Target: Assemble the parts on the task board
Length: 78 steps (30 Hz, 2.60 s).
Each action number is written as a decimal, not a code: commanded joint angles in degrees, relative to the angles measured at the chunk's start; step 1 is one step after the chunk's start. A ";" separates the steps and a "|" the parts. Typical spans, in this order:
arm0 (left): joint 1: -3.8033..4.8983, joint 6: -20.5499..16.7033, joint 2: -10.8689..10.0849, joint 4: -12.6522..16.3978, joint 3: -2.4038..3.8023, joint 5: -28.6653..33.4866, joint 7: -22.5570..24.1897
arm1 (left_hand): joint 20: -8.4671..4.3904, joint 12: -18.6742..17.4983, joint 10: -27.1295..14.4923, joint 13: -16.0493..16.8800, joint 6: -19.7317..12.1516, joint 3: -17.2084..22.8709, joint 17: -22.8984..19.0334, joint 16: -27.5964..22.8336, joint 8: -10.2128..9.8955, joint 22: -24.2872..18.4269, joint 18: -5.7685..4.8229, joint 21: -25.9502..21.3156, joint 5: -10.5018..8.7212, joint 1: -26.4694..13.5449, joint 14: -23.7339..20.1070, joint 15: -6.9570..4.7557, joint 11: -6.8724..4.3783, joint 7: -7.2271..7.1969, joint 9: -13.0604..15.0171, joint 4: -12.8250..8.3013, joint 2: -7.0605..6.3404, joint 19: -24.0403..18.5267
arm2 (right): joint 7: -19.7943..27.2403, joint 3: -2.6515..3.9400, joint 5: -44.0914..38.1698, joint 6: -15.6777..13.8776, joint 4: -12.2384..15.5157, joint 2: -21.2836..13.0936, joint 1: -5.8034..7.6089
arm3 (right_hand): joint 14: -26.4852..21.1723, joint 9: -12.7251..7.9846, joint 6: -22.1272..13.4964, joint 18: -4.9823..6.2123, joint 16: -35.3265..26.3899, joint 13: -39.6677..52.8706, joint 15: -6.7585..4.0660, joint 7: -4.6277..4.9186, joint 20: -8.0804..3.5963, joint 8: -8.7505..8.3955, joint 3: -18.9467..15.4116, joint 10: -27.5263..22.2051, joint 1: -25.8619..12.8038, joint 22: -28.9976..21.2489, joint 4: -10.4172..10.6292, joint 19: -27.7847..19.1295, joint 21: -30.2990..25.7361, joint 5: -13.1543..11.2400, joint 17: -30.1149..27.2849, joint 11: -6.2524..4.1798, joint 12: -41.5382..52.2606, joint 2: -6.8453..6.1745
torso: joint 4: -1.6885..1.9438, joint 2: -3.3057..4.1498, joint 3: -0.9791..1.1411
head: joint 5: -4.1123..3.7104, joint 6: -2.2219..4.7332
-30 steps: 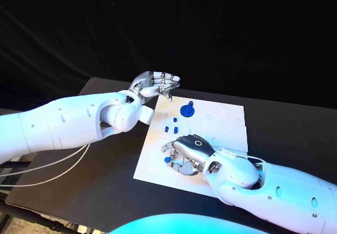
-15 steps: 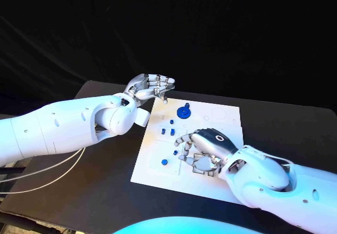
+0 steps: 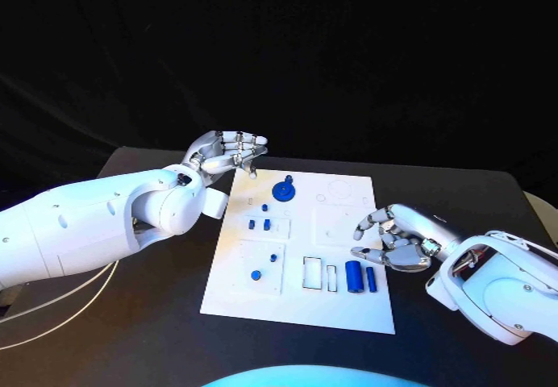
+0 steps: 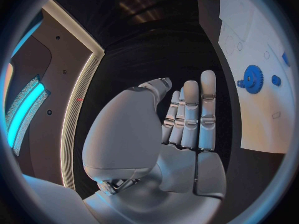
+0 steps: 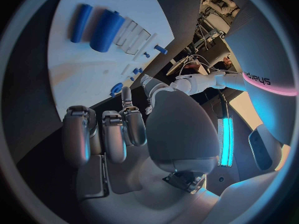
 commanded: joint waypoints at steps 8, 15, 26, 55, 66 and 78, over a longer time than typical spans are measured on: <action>0.00 1.14 0.16 0.01 -0.14 0.42 0.62 | 0.06 0.20 -0.45 -0.04 -0.43 0.27 -0.07 0.09 0.37 -0.07 0.90 -0.24 0.13 0.01 -0.38 0.14 -0.11 0.13 -0.05 -0.17 0.18 -0.23 | -10.25 -0.70 -4.99 -0.97 1.55 -3.03 -2.93 | 5.70 0.99 -0.69 -0.72 0.29 5.71 -0.35 -0.16 -0.06 1.38 -2.45 -0.33 -1.92 11.53 1.64 2.57 0.69 0.57 13.72 0.39 0.31 0.37 | -0.94 -0.63 0.12 | -3.70 -0.62; -0.01 1.21 0.13 0.01 -0.19 0.48 0.62 | 0.07 0.27 -0.45 -0.03 -0.42 0.26 -0.10 0.11 0.40 -0.08 0.89 -0.25 0.12 -0.05 -0.39 0.15 -0.11 0.12 -0.04 -0.15 0.18 -0.23 | -13.75 -0.96 -8.15 -0.96 0.78 -1.44 -5.16 | 5.69 1.15 -0.71 -0.67 0.28 5.25 -0.44 -0.28 -0.12 1.61 -3.57 -0.76 -3.04 11.48 1.71 2.50 0.47 0.73 13.67 0.29 -0.25 0.61 | -0.90 -0.58 0.17 | -4.00 -0.85; -0.03 1.30 0.00 0.03 -0.21 0.57 0.59 | 0.07 0.27 -0.45 -0.03 -0.42 0.26 -0.10 0.11 0.40 -0.08 0.89 -0.25 0.12 -0.05 -0.39 0.15 -0.11 0.12 -0.04 -0.15 0.18 -0.23 | -16.01 -1.01 -12.00 -2.88 -0.48 2.38 -7.21 | 5.72 1.37 -0.63 -0.71 0.32 5.42 -0.56 -0.46 -0.22 2.01 -5.32 -0.70 -4.55 11.59 1.75 2.59 0.60 0.86 13.82 0.14 -0.18 1.08 | -0.77 -0.56 0.07 | -3.62 -1.14; -0.04 1.56 -0.45 0.23 -0.21 0.61 0.33 | 0.08 0.38 -0.49 -0.03 -0.43 0.24 -0.14 0.16 0.45 -0.10 0.89 -0.28 0.11 -0.18 -0.40 0.16 -0.11 0.12 -0.04 -0.10 0.21 -0.23 | -19.32 -0.99 -17.22 0.19 -3.81 7.97 -9.72 | 5.78 1.82 -0.23 -0.76 0.40 6.00 -0.81 -0.85 -0.43 2.96 -9.43 -0.31 -6.76 11.77 1.71 2.70 0.74 0.71 14.12 -0.17 0.24 2.29 | -0.88 -0.56 0.06 | -3.02 -1.34; -0.04 1.58 -0.65 0.38 -0.21 0.62 0.26 | 0.09 0.41 -0.50 -0.03 -0.43 0.23 -0.15 0.17 0.46 -0.11 0.89 -0.29 0.11 -0.22 -0.41 0.17 -0.10 0.13 -0.04 -0.08 0.21 -0.23 | -19.66 -0.98 -17.59 -3.08 -3.81 8.82 -10.08 | 5.85 2.16 1.02 -0.89 0.48 7.07 -1.25 -1.46 -0.78 4.00 -9.58 0.58 -4.08 12.09 1.55 2.99 1.36 1.92 14.45 -0.71 1.29 3.98 | -1.03 -0.62 0.01 | -2.98 -1.33; -0.04 1.47 -0.61 0.34 -0.21 0.62 0.27 | 0.09 0.44 -0.53 -0.03 -0.45 0.23 -0.17 0.18 0.48 -0.12 0.89 -0.31 0.11 -0.27 -0.42 0.17 -0.10 0.13 -0.04 -0.05 0.22 -0.24 | -17.92 -0.31 -13.34 -13.20 -0.35 7.10 -9.66 | 5.98 2.46 3.26 -1.24 0.64 8.50 -2.36 -2.91 -1.75 5.23 -5.65 1.92 1.36 12.82 1.32 3.67 2.99 3.16 15.08 -2.03 2.70 6.36 | -0.90 -0.69 0.09 | -2.97 -0.99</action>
